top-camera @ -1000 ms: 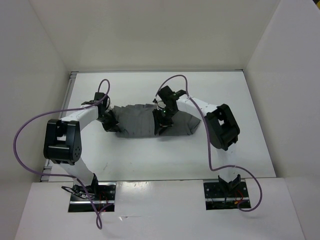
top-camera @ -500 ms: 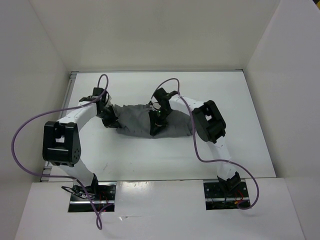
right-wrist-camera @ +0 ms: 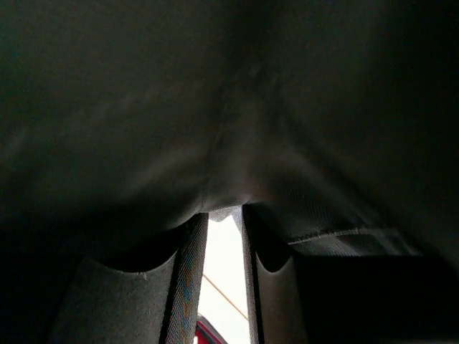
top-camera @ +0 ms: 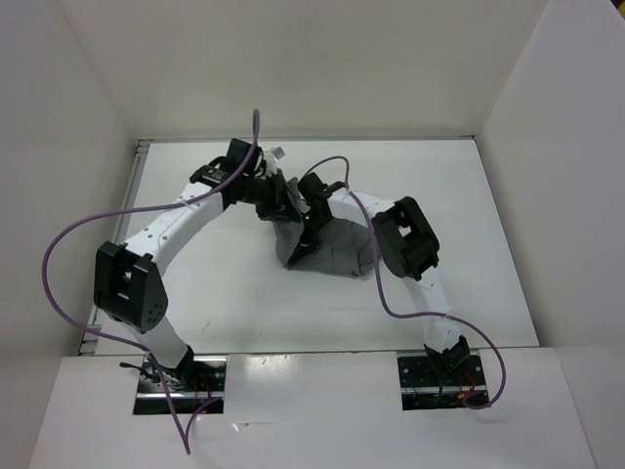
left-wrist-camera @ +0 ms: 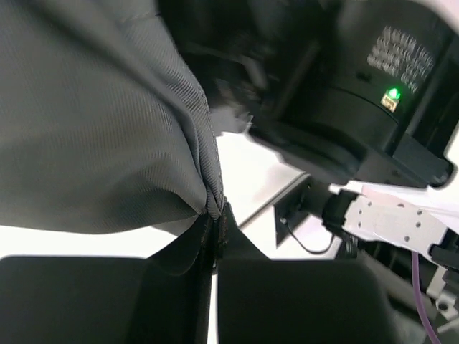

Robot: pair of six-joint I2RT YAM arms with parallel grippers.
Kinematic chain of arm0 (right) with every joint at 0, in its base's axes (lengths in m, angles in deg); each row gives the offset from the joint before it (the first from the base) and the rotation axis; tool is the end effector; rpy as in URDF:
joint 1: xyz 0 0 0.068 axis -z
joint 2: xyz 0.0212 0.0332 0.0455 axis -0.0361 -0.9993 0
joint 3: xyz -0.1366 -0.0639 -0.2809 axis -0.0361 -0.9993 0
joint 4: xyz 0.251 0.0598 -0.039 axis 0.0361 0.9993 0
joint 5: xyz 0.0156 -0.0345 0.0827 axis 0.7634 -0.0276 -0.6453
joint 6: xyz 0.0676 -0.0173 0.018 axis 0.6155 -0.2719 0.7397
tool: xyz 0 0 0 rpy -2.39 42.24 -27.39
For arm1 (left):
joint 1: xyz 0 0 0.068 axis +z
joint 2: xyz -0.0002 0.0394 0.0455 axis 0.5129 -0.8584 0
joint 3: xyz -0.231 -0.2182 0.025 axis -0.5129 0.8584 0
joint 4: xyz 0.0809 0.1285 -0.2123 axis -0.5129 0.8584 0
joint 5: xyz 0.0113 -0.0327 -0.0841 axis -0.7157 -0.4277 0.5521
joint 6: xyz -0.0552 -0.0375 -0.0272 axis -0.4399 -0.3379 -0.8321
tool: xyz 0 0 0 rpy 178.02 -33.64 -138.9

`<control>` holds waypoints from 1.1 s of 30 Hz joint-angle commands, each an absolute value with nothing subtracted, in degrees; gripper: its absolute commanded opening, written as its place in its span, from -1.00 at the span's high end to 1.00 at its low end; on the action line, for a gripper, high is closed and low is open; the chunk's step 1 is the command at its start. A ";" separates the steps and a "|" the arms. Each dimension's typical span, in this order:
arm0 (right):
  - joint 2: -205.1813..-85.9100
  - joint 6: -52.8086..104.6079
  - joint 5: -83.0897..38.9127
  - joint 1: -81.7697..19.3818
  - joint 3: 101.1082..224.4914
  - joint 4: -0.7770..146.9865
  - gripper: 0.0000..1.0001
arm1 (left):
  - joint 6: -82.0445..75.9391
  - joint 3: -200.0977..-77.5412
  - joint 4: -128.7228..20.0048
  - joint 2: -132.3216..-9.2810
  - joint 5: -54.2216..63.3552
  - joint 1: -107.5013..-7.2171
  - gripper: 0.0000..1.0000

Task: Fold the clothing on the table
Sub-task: Fold the skirt

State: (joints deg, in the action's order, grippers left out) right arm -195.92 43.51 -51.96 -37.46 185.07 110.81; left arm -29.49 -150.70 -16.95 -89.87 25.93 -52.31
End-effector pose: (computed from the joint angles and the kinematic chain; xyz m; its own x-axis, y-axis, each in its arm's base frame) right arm 0.3872 0.3197 0.1464 -0.9592 -0.2792 -0.0443 -0.2388 0.7164 0.6556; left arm 0.3462 -0.1677 0.3484 -0.9187 -0.2143 -0.3319 0.0929 0.6992 -0.7088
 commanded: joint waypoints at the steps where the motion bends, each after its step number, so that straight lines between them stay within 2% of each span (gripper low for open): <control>1: -199.98 46.50 -48.81 -38.37 190.15 107.75 0.38 | -34.01 -154.01 -23.95 -92.50 31.64 -57.20 1.00; 7: -202.02 47.91 -52.15 -38.37 196.06 107.23 0.38 | -34.54 -151.90 -25.89 -98.13 31.64 -61.53 1.00; 10: -199.21 49.14 -51.63 -36.88 191.61 104.87 0.28 | -32.70 -151.90 -23.79 -99.28 28.23 -61.53 1.00; 15: -186.48 51.25 -52.24 -32.75 181.05 100.81 0.17 | -30.94 -150.15 -22.64 -98.67 25.66 -58.37 1.00; 21: -175.67 51.25 -51.10 -25.81 177.87 103.34 0.08 | -30.41 -148.74 -23.34 -100.33 26.27 -57.05 1.00; 27: -172.14 49.93 -47.06 -18.17 173.93 107.84 0.01 | -30.41 -149.36 -23.87 -101.39 26.80 -57.05 1.00; 33: -172.13 49.93 -41.97 -17.10 170.49 108.45 -0.02 | -30.41 -150.40 -23.87 -101.92 27.33 -57.05 1.00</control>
State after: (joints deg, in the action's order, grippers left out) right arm -172.58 50.77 -45.58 -16.15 172.31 105.96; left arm -31.88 -149.50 -23.68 -101.72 26.33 -57.08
